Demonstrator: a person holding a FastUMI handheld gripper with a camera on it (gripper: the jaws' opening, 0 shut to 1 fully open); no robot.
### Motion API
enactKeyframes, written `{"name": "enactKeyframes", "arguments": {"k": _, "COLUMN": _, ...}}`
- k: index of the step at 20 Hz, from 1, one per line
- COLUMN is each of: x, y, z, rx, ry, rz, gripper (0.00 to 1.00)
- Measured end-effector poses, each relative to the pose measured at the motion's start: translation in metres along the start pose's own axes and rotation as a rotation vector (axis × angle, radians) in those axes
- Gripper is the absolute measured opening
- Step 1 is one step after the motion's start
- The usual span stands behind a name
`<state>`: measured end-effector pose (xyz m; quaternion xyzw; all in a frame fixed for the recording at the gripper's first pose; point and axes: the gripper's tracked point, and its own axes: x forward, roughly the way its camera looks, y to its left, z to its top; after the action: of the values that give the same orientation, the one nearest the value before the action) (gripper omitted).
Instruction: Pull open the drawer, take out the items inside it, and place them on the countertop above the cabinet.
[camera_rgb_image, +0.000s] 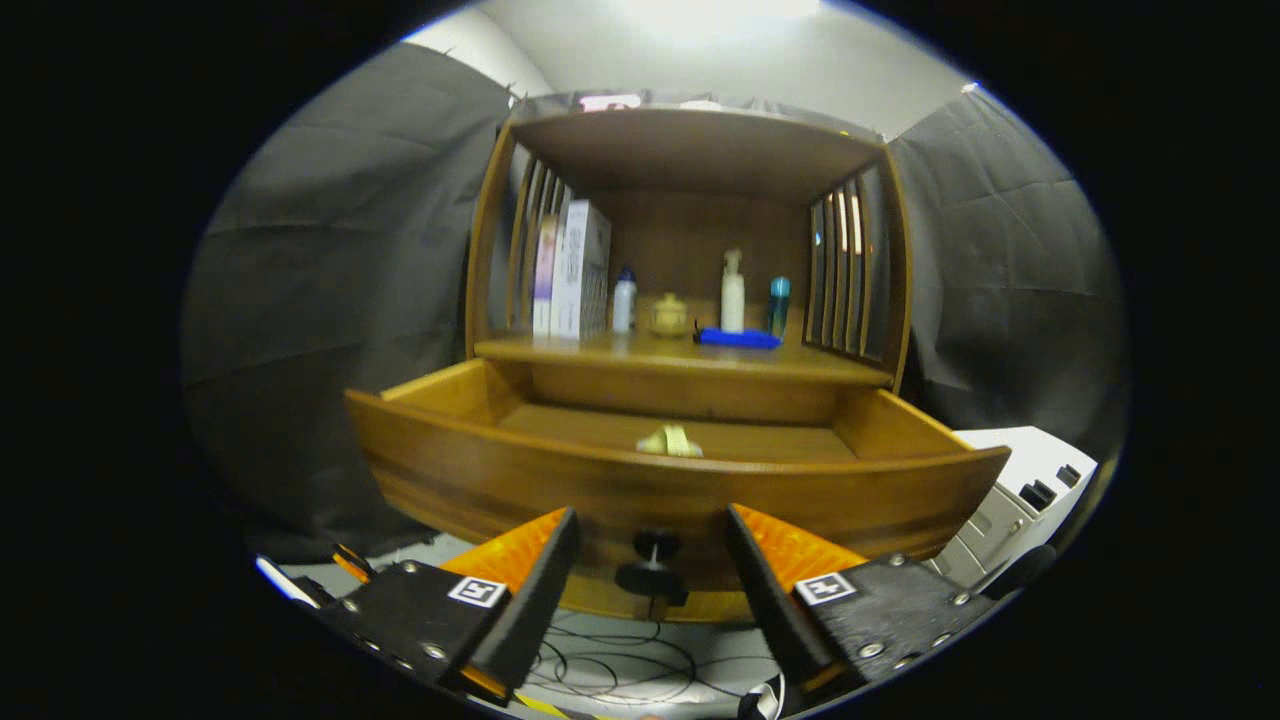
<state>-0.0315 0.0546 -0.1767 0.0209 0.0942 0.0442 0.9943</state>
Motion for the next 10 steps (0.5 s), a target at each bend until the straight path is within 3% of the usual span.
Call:
{"name": "enactKeyframes", "arguments": {"k": 1, "x": -0.004, "y": 0.0, "z": 0.011, "rx": 0.011, "ry": 0.005, "rz": 0.005, "gripper": 0.94}}
{"name": "enactKeyframes", "arguments": {"k": 10, "x": 0.047, "y": -0.018, "z": 0.076, "rx": -0.043, "ry": 0.216, "rz": -0.08, "gripper": 0.95}}
